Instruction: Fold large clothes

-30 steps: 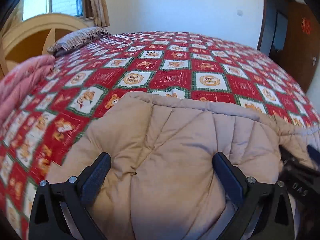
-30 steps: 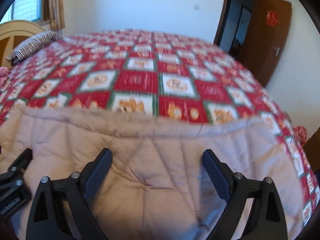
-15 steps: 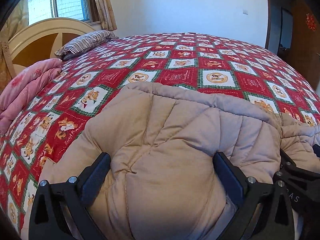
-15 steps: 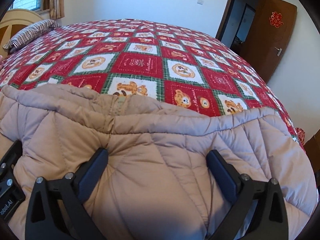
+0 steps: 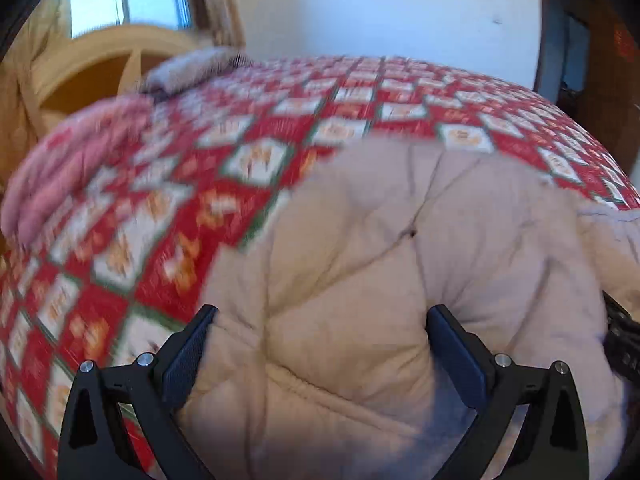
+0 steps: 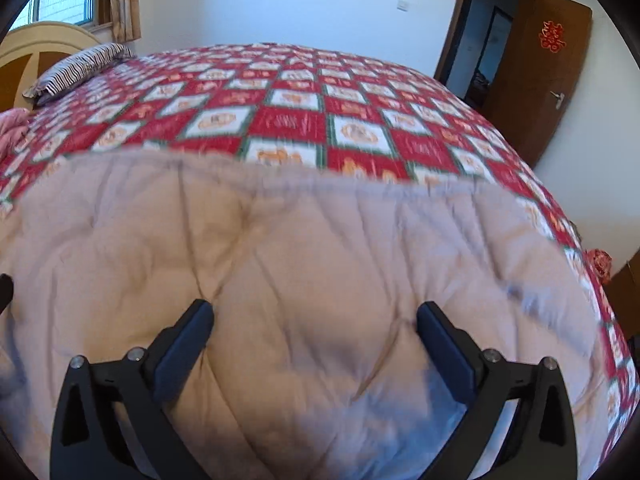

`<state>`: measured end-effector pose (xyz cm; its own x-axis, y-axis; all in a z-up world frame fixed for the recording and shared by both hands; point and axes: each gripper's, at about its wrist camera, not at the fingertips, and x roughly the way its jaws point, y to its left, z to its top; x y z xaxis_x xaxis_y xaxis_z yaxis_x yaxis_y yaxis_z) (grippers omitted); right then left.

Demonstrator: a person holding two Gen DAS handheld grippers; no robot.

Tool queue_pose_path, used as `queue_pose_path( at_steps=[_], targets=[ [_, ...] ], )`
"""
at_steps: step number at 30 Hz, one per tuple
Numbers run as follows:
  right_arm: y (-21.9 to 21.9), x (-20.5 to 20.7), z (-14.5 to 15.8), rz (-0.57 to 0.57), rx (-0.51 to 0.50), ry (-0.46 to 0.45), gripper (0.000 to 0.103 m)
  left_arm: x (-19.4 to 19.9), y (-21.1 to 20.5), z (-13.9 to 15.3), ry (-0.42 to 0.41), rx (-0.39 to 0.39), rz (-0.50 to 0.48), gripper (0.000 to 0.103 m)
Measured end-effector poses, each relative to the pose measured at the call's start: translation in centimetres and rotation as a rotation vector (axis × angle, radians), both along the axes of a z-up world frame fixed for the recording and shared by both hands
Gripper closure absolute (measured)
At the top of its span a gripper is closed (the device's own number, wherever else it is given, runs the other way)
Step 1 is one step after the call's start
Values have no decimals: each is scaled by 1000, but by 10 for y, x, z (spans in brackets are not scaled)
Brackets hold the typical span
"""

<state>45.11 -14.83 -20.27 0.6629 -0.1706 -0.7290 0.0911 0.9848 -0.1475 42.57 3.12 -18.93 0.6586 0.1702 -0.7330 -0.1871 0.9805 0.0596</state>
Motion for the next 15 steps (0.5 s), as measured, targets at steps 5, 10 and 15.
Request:
queue_pose_path(
  at_steps=[5, 10, 15],
  targets=[
    [8, 3, -15, 8, -43, -33, 0, -3, -11, -8, -61, 49, 19, 1],
    [7, 13, -20, 19, -36, 1, 0, -2, -8, -6, -38, 40, 5, 1],
    [8, 12, -22, 16, -49, 4, 0, -10, -7, -6, -34, 34, -19, 1]
  ],
)
